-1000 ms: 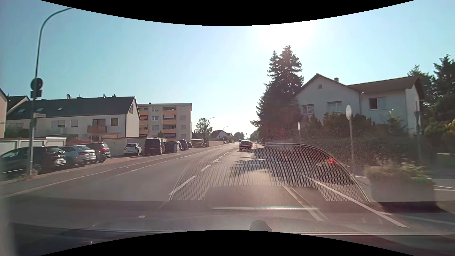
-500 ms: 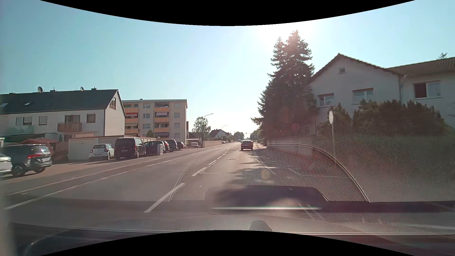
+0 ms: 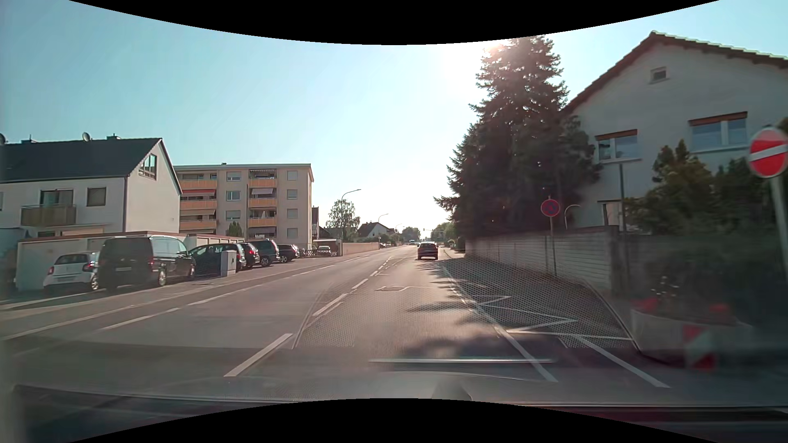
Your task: Follow the waypoints while adhering to traffic rules and regulations
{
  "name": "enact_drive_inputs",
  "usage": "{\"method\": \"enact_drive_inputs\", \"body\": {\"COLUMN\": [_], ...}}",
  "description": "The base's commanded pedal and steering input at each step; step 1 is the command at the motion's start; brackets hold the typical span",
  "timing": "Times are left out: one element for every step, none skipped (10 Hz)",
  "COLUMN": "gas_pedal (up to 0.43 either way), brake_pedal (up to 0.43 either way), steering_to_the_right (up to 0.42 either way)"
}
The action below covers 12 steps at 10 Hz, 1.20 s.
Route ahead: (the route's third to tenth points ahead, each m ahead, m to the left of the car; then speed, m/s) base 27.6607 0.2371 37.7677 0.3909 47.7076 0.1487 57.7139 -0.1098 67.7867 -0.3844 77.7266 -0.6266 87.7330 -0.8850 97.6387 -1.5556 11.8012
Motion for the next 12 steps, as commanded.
{"method": "enact_drive_inputs", "body": {"gas_pedal": [0.000,0.000,0.000,0.000,0.000,0.000,0.000,0.000,0.000,0.008,0.020,0.020], "brake_pedal": [0.000,0.000,0.000,0.000,0.000,0.000,0.000,0.000,0.000,0.000,0.000,0.000], "steering_to_the_right": [0.006,0.006,0.006,0.006,0.006,0.006,0.006,0.006,0.006,0.005,0.003,0.003]}}
